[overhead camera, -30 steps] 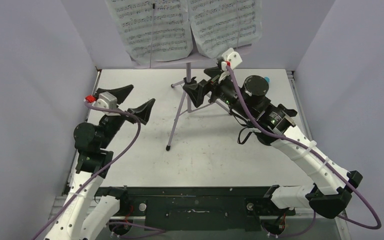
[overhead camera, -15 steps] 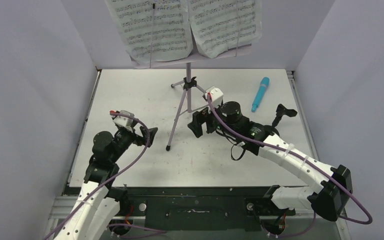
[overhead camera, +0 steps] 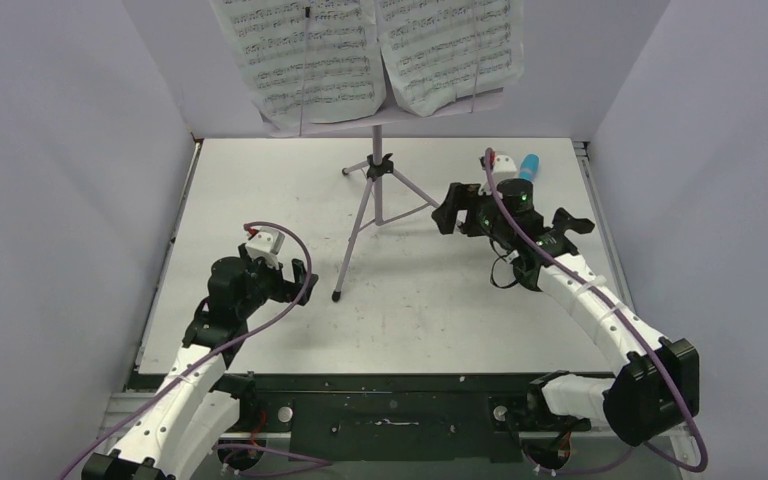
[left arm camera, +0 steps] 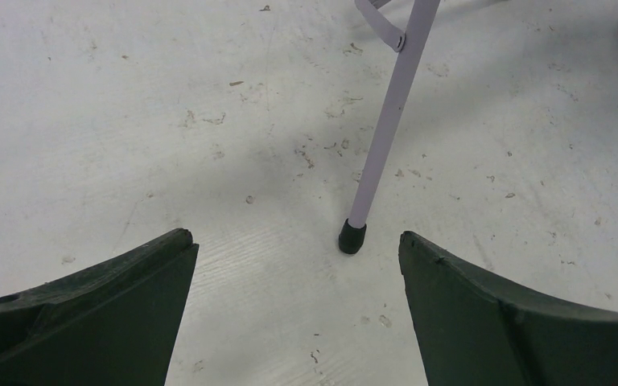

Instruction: Set up the instrument practice props

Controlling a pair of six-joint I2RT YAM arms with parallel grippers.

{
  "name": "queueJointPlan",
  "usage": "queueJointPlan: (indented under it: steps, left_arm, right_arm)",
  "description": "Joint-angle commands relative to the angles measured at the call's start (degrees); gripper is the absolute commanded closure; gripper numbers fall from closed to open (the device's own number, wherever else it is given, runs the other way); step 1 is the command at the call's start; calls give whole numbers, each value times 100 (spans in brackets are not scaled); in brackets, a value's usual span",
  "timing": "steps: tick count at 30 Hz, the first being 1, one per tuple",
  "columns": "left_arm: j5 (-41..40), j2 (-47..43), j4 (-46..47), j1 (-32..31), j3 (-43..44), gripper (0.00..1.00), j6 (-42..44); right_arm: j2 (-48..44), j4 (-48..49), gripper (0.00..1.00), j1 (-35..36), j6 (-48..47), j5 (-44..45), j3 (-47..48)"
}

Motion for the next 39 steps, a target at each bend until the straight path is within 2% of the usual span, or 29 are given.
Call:
queueJointPlan:
  steps: [1,6,13,19,25,31,35,39]
  left_arm:
    - [83,-4,226,12,86,4,-5]
    - [89,-50,229,14,71,4,-40]
    - [49,-252,235,12,-14,4,-62]
    - [79,-201,250,16,7,4,-58]
    - [151,-171,263,15,16,4,-40]
    - [186,-211,262,17,-1,4,-26]
    - [216,-217,268,12,-2,4,-23]
    - [247,-215,265,17,-2,4,-14]
  right_arm:
    - [275,-128,10,-527,99,75,661]
    - [612,-496,10,-1085,149,599,1340]
    - [830,-1244,10,-1436,200,2572,2022]
    - [720,-1955,10,-1572,599,4040,2169]
    - [421,-2391,10,-1713,1091,4770,1942]
    - [283,-2784,10,-2296,1412,4904,1728]
    - [183,-2790,10,-2823,1396,4277,1562]
    - [69,-2557,10,-2973,1235,3420,1273]
